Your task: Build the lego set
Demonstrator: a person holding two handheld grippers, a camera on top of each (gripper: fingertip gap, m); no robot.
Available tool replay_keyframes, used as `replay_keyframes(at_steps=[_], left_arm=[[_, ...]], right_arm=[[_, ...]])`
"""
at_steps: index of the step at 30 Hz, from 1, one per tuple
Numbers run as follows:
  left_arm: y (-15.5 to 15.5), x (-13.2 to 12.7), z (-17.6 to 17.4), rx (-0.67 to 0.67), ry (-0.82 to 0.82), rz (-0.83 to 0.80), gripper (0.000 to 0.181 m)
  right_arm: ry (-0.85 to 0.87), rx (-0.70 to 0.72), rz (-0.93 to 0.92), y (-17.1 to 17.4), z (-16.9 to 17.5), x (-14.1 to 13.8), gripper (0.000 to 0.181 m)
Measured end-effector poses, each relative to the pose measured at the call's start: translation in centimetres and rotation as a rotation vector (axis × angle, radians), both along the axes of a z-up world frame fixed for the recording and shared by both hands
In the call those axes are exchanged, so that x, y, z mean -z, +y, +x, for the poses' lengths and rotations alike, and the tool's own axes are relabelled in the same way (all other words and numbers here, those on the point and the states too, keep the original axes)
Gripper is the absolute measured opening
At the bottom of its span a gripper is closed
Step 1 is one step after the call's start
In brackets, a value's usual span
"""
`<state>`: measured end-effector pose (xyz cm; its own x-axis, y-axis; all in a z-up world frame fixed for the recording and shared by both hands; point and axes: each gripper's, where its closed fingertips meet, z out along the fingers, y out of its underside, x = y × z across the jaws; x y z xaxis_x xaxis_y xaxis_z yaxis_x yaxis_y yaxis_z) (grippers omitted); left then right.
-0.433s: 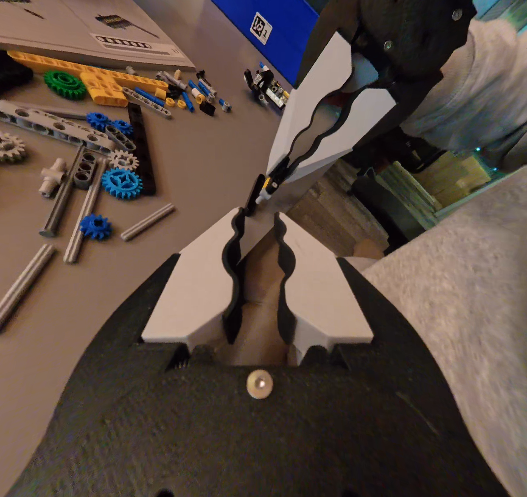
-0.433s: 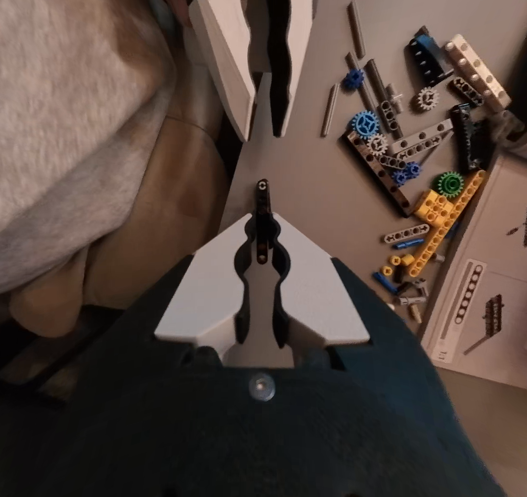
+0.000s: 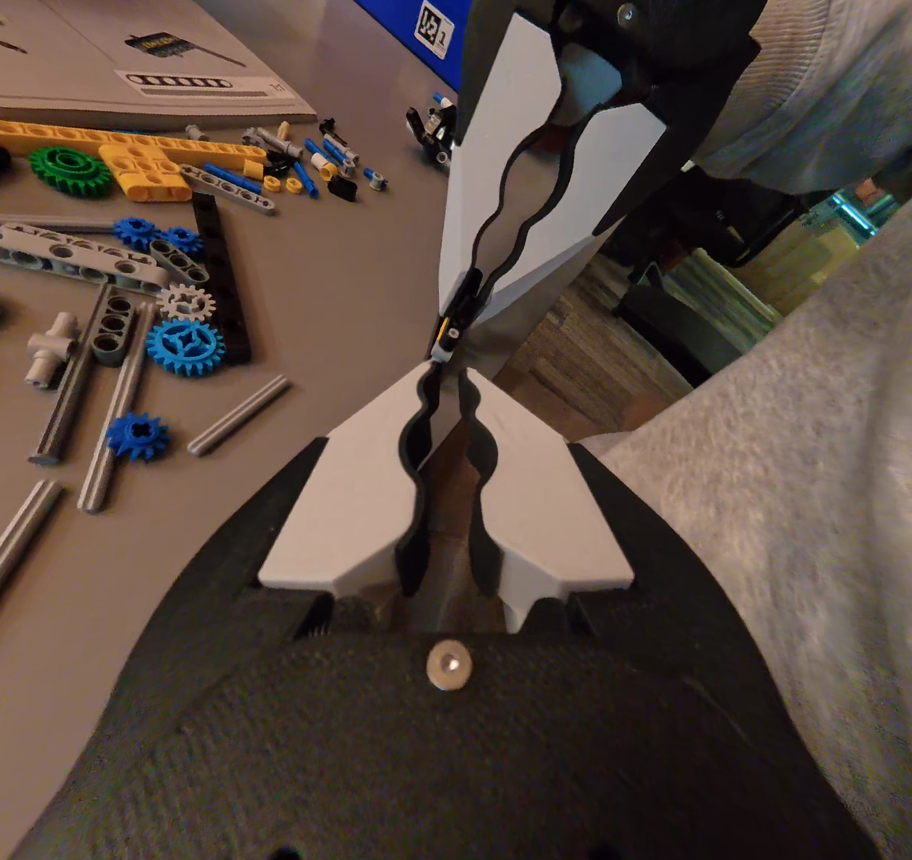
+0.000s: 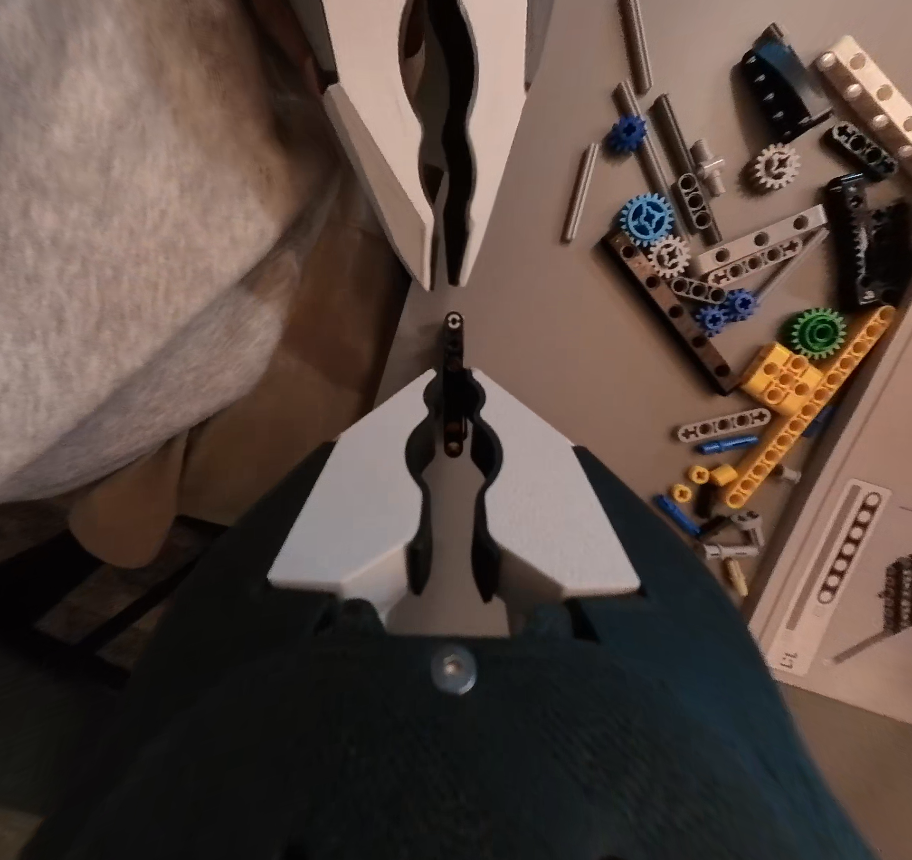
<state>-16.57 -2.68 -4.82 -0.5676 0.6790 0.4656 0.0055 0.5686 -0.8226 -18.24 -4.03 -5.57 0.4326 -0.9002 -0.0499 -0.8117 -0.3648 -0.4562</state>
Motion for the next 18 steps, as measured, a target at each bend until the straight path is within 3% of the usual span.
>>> replay_keyframes(at_steps=[1,18], left_arm=[[0.0,0.0,-0.1,0.000,-0.004,-0.006,0.002],[0.8,1.2,-0.8,0.085,-0.070,0.014,0.000]], right_arm=[[0.000,0.000,0.005,0.1,0.0,0.0,0.005],[-0.036,-0.101,-0.092,0.9,0.1,-0.3,0.005]])
